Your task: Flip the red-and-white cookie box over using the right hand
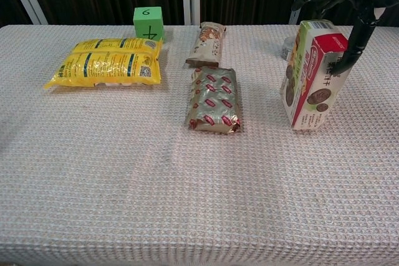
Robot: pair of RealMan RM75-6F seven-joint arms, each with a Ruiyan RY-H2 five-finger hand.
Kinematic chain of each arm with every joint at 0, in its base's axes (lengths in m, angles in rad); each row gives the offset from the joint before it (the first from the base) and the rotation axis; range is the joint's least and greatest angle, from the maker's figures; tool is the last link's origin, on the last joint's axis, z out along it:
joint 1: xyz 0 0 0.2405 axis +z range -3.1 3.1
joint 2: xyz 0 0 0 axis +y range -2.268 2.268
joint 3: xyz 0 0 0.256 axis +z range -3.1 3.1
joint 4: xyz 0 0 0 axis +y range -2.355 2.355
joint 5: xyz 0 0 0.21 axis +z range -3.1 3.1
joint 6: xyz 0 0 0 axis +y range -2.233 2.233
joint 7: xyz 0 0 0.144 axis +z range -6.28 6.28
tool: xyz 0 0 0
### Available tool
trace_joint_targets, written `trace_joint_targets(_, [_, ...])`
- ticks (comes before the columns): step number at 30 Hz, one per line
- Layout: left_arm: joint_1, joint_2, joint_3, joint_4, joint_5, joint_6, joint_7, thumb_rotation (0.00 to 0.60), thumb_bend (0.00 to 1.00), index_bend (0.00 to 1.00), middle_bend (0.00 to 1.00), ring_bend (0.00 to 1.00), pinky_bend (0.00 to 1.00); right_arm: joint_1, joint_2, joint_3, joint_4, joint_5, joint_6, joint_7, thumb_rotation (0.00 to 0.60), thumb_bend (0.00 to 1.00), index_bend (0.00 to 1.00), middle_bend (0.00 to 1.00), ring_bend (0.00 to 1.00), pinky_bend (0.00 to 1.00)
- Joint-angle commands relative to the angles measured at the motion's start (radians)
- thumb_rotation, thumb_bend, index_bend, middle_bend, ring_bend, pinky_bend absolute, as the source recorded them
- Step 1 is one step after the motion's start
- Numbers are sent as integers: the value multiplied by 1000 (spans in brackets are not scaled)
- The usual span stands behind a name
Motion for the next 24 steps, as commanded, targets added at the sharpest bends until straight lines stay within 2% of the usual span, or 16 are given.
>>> trace_joint_targets(1, [-1,-1,0,-1,0,-2,0,600,21,88,98,76,186,-78,42,21,-40,-151,3,127,600,115,0,511,90,0])
trace_joint_targets(3, [-2,-4,0,0,0,-3,-1,600,21,88,98,76,186,-135,66,27,-47,-255,-15,231,600,119,0,519,90,0])
trace_joint_targets(5, [-2,-5,1,2,-3,-7,-3,600,21,87,98,76,186,-224,88,37,-26,-416,-50,424,600,120,0,531,90,0])
trace_joint_targets(7, [-3,-6,2,3,-5,-11,-3,600,21,88,98,76,187,-328,91,39,45,-605,-70,672,600,128,0,541,90,0])
trace_joint_targets(9, [-4,-6,3,3,-5,-14,0,600,21,88,98,76,187,-396,82,19,144,-767,-91,872,600,141,0,552,90,0])
trace_joint_targets(12, [-5,-5,5,-6,-3,-18,15,600,21,88,98,76,187,-487,34,-19,376,-1000,-91,1290,600,165,0,566,90,0])
trace_joint_targets(15, [-7,-6,4,-16,-4,-21,32,600,21,88,98,76,186,-528,-30,-45,561,-1130,-45,1574,600,176,0,576,92,0])
trace_joint_targets(19, [-13,-10,-1,-26,-5,-24,51,600,21,88,98,76,187,-530,-92,-87,728,-1222,-51,1769,600,176,0,584,105,0])
trace_joint_targets(24, [-18,-17,-4,-38,0,-27,73,600,21,88,98,76,187,-517,-136,-126,846,-1290,-68,1848,600,176,0,589,105,0])
